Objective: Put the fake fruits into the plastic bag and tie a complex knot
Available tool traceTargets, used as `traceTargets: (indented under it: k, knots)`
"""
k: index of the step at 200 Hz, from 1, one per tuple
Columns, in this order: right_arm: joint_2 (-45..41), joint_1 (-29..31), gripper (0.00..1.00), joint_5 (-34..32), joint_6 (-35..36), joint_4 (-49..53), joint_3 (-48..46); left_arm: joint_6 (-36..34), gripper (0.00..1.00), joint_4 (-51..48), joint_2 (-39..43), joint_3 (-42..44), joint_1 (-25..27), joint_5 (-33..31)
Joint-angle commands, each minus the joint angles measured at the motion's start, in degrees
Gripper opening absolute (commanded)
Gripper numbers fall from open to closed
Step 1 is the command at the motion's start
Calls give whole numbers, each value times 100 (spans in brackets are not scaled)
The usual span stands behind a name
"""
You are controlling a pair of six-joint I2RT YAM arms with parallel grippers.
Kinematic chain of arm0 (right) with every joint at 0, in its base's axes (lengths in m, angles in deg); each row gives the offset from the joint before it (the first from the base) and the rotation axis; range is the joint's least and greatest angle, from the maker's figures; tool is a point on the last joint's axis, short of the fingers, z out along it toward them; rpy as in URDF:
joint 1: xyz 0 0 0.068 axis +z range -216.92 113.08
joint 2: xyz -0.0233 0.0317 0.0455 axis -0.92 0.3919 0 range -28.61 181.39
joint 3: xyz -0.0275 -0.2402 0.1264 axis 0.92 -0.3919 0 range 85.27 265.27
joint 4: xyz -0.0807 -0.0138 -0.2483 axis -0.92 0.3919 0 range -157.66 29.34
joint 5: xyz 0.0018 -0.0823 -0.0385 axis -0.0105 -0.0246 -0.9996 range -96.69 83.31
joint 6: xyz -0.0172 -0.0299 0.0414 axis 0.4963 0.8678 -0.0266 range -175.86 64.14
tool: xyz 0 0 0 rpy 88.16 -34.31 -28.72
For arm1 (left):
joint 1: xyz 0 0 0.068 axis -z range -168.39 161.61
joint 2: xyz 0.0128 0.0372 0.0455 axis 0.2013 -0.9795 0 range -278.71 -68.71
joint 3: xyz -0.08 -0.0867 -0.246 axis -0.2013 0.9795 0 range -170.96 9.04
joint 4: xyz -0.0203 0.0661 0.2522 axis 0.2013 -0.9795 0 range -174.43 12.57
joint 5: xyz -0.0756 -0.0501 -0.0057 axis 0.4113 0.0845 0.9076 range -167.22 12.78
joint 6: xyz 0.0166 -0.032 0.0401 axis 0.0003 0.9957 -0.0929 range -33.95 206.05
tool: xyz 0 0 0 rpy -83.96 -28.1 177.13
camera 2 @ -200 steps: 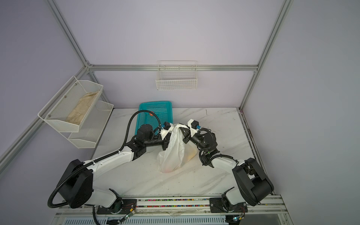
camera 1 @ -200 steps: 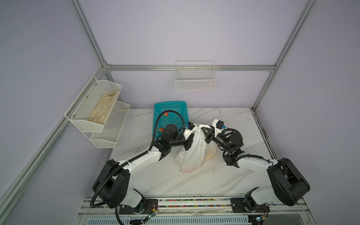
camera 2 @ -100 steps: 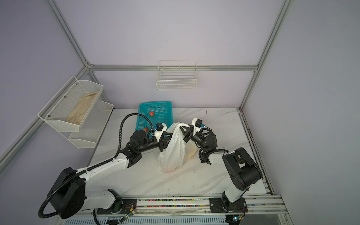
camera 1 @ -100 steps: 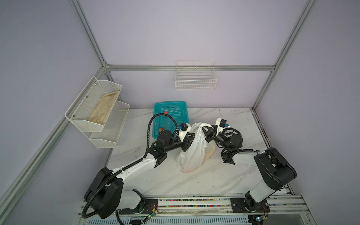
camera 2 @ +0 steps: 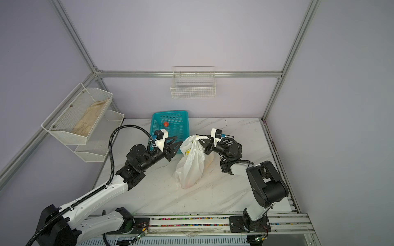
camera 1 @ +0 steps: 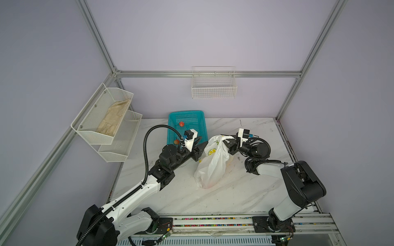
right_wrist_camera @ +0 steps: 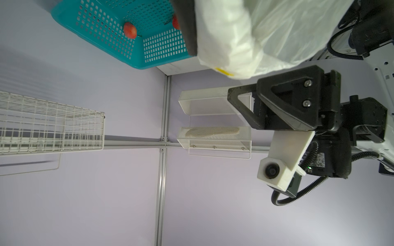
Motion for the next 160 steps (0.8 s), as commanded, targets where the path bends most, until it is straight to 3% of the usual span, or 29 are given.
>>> traceTargets:
  k: [1,24,66,116,160]
  knots:
    - [-155,-40,0,300,-195,-688,238,-409,41,-554,-97,-549,8,140]
    - [-145,-39,0,203,-408,-720,267,-523,33,-467,-89,-587,8,639]
    - [-86,-33,0,283,-583,-778,253,-870,28,-678,-405,-978,8,1103]
    - [-31,-40,0,448,-795,-767,317,-1381,28,-956,-824,-1505,8,1236]
    - [-13,-35,0,482,-833,-757,344,-2220,28,-1349,-619,-1579,8,1022]
